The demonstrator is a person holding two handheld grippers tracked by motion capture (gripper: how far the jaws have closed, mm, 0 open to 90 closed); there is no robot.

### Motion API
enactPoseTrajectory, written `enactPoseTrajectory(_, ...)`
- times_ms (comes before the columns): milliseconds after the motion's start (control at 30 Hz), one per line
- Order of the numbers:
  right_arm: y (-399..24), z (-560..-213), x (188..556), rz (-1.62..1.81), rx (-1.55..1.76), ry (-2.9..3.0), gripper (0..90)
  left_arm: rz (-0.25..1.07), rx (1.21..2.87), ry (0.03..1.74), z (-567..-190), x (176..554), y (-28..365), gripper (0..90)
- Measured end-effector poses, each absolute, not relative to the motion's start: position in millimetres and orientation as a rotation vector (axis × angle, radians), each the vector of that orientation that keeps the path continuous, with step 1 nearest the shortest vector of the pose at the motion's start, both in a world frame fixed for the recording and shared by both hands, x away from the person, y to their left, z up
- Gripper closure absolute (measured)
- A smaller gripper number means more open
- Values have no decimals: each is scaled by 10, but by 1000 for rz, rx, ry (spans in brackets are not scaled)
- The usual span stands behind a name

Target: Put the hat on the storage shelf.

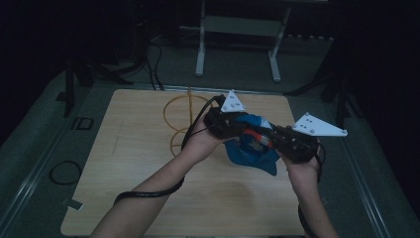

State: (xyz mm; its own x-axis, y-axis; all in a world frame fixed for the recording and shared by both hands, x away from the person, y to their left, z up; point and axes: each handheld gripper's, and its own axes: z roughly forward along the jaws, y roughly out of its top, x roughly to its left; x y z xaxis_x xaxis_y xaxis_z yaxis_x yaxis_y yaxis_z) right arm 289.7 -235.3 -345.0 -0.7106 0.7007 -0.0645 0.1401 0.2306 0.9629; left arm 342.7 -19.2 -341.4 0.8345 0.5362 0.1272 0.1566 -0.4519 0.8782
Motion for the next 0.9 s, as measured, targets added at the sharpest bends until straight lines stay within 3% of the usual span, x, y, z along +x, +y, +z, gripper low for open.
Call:
enactPoseTrajectory(33, -2351, -3452, 2895, 1502, 772, 2020, 855, 501, 2024, 520, -3403, 3424, -235, 813)
enactPoseTrajectory(67, -2329, -3470, 2886, 1495, 777, 2028, 855, 522, 2024, 527, -3403, 3420, -255, 885)
enactPoseTrajectory(567, -2337, -3502, 2737, 1553, 755, 2029, 812, 739, 1908, 405, -3342, 3249, -256, 892)
enactPoseTrajectory(900, -2406, -3436, 2407, 1620, 659, 2022, 680, 702, 1824, 333, -3318, 3284, -53, 891)
